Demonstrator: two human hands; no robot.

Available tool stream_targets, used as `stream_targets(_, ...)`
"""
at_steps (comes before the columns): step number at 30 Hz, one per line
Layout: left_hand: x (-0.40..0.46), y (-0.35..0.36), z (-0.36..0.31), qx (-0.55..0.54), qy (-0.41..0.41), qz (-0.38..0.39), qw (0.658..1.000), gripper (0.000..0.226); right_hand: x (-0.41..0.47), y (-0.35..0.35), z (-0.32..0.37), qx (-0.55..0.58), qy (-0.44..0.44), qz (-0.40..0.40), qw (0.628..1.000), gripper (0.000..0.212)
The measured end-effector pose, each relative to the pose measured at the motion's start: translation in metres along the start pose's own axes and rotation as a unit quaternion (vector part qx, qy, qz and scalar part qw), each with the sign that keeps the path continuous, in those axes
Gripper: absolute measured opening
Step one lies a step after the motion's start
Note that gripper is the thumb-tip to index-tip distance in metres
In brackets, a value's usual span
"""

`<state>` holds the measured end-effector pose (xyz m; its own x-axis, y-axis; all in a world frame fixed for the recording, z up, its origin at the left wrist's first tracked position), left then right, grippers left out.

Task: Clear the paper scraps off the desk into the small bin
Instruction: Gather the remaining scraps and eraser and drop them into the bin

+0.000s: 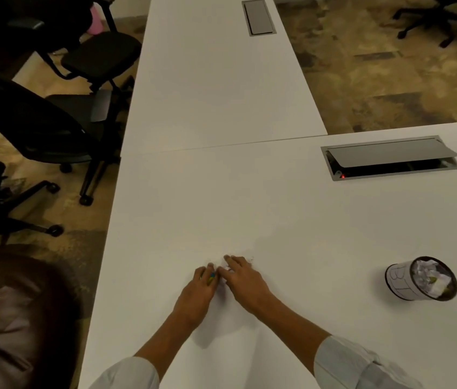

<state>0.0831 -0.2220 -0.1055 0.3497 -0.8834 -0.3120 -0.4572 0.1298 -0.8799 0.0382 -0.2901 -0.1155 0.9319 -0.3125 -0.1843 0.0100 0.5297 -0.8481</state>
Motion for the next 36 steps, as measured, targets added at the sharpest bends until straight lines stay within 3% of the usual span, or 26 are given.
stream_targets(3, -0.009, -0.001, -0.011, -0.007, 0.02, -0.047, 0.999, 0.055, -0.012, -0.001, 0.003, -0.041, -0.017, -0.02, 0.999, 0.041)
stream_targets(6, -0.012, -0.005, -0.011, -0.025, -0.03, -0.072, 0.997, 0.027, -0.017, 0.002, -0.005, -0.05, -0.002, -0.039, 0.998, 0.033)
stream_targets(9, -0.014, -0.009, 0.002, -0.07, -0.11, -0.093, 0.987, 0.025, -0.023, -0.011, -0.021, 0.044, 0.076, -0.068, 0.994, 0.026)
stream_targets(13, -0.017, -0.029, 0.008, -0.209, -0.183, -0.136, 0.951, 0.019, -0.046, -0.035, -0.06, 0.298, 0.222, -0.154, 0.915, 0.022)
stream_targets(19, -0.001, -0.067, -0.046, -0.27, -0.137, -0.183, 0.935, 0.017, -0.095, -0.086, -0.092, 0.424, 0.274, -0.204, 0.839, 0.014)
stream_targets(26, 0.044, -0.082, -0.166, -0.325, -0.04, -0.181, 0.927, 0.017, -0.184, -0.171, -0.154, 0.519, 0.274, -0.275, 0.762, 0.016)
stream_targets(28, 0.059, -0.074, -0.21, -0.348, -0.009, -0.169, 0.922, 0.017, -0.216, -0.2, -0.179, 0.521, 0.288, -0.318, 0.738, 0.016)
stream_targets(32, 0.083, -0.049, -0.295, -0.363, 0.044, -0.139, 0.92, 0.018, -0.28, -0.243, -0.241, 0.4, 0.345, -0.431, 0.731, 0.015)
stream_targets(36, 0.1, -0.027, -0.365, -0.383, 0.07, -0.106, 0.915, 0.023, -0.297, -0.252, -0.281, 0.313, 0.358, -0.427, 0.77, 0.013)
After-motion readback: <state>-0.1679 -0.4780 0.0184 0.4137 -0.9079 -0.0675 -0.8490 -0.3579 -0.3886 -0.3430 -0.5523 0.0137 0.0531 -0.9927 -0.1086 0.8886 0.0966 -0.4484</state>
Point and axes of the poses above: each hand's wrist, its own x-axis towards the middle knuckle, its own y-axis out of the palm, z = x × y, the point moved 10 cm from there along x, towards the middle knuckle, and after that the axes turned 1 degree about x, right-handed, at the moved point
